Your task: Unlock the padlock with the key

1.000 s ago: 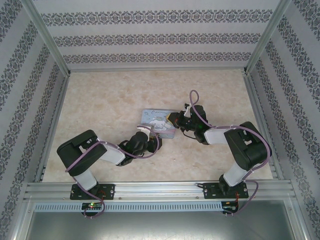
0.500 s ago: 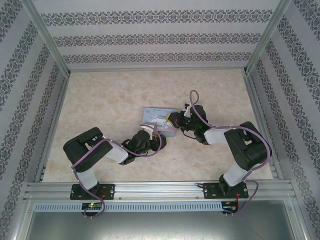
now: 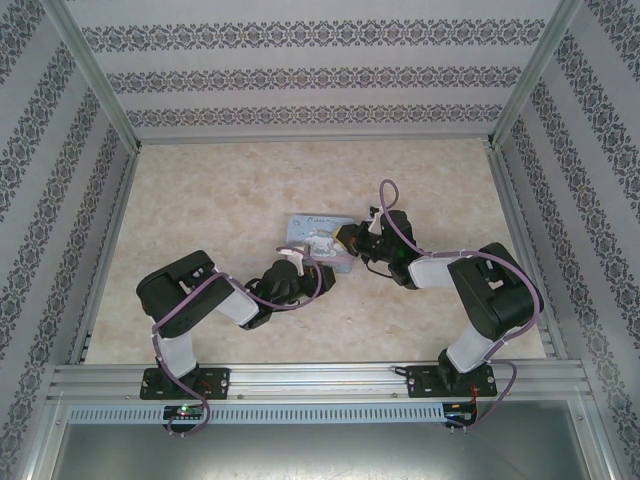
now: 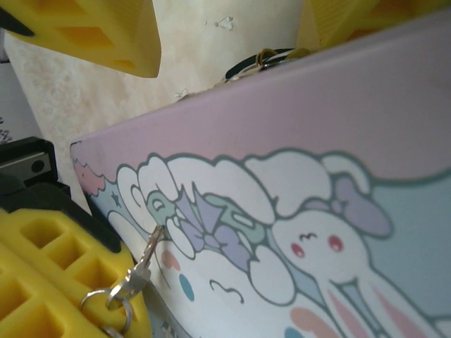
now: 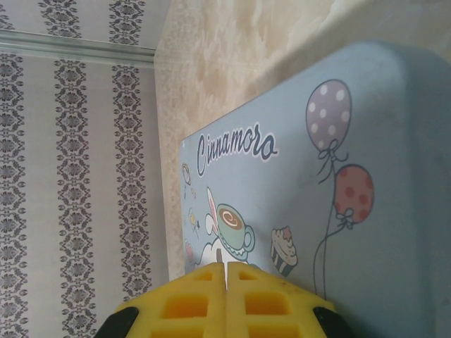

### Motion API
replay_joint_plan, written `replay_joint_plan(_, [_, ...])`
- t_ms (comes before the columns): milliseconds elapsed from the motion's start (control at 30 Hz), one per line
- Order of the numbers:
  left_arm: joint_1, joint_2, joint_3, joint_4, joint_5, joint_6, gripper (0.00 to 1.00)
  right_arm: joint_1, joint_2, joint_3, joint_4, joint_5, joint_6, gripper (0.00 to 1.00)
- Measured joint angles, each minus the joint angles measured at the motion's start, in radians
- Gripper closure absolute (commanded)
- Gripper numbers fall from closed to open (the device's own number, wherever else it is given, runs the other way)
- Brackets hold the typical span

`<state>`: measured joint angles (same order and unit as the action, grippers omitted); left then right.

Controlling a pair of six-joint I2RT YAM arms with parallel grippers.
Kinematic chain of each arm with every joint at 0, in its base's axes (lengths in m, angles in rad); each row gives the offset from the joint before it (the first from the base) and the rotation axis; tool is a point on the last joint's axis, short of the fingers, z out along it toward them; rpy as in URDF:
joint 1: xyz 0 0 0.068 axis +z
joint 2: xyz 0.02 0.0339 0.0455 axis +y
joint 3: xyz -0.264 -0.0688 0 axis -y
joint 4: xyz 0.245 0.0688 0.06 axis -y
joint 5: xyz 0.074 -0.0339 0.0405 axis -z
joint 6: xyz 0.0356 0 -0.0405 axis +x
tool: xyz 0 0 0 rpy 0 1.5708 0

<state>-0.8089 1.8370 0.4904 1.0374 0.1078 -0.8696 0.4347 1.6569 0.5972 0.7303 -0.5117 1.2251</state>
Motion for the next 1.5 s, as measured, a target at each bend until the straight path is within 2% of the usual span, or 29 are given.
replay_joint_plan(333, [0.006,0.068,-0.028,0.188,-0.014,-0.186,0.45,0.0,0.0,-0.002,0.012,0.006,0.0,1.0])
replay_joint_plan(600, [-0.01,0.08,-0.038,0.233,-0.044,-0.277,0.45,0.0,0.0,-0.004,0.015,0.006,0.002,1.0])
replay_joint_plan(767, [-0.042,0.068,-0.058,0.237,-0.075,-0.287,0.47,0.0,0.0,-0.006,0.014,0.006,0.002,1.0])
replay_joint_plan(1067, [-0.047,0.057,-0.082,0.25,-0.121,-0.288,0.47,0.0,0.0,-0.009,0.015,0.006,0.003,1.0])
replay_joint_plan(1500, [-0.048,0.114,-0.021,0.262,-0.132,-0.291,0.47,0.0,0.0,-0.013,0.022,0.006,0.003,1.0])
